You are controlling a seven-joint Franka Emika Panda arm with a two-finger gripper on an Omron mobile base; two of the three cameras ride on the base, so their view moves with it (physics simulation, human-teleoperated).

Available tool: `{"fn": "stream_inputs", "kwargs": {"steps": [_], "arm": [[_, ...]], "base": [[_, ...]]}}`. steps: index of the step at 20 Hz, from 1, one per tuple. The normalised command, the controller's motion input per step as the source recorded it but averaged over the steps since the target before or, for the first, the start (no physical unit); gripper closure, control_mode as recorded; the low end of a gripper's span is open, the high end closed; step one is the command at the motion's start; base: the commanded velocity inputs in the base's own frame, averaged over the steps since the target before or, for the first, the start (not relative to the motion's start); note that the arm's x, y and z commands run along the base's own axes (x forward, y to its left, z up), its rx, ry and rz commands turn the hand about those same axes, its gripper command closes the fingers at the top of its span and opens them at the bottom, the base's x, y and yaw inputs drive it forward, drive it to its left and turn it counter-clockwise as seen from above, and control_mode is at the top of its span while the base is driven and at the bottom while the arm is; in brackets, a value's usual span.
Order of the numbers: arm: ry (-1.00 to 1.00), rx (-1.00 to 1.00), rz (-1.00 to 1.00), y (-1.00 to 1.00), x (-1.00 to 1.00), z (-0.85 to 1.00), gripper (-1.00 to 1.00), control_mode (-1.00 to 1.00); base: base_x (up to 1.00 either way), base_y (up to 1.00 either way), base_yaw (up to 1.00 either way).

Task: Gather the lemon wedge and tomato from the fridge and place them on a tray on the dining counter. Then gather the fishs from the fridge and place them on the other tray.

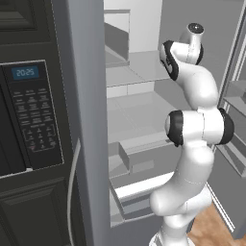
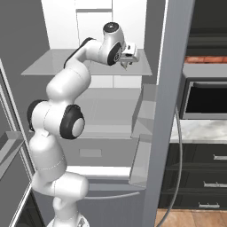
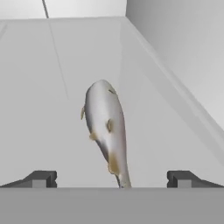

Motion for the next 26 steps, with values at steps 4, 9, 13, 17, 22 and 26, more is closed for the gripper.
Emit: {"fn": "stream_inputs", "kwargs": {"steps": [4, 9, 13, 17, 22, 26], "arm": [[0.02, 0.03, 0.0, 0.0, 0.41, -0.04, -1.0, -1.0], [0.04, 0.03, 0.0, 0.0, 0.43, -0.1, -1.0, -1.0], [0.02, 0.02, 0.0, 0.0, 0.4, -0.02, -1.0, -1.0], [0.03, 0.01, 0.0, 0.0, 0.34, 0.0, -1.0, -1.0], [0.06, 0.0, 0.0, 0.0, 0.11, 0.0, -1.0, -1.0], [0.07, 0.0, 0.0, -0.01, 0.0, -0.01, -1.0, -1.0]], "base": [[0.0, 0.0, 0.0], [0.0, 0.0, 0.0], [0.0, 0.0, 0.0], [0.0, 0.0, 0.0], [0.0, 0.0, 0.0], [0.0, 0.0, 0.0]]}}
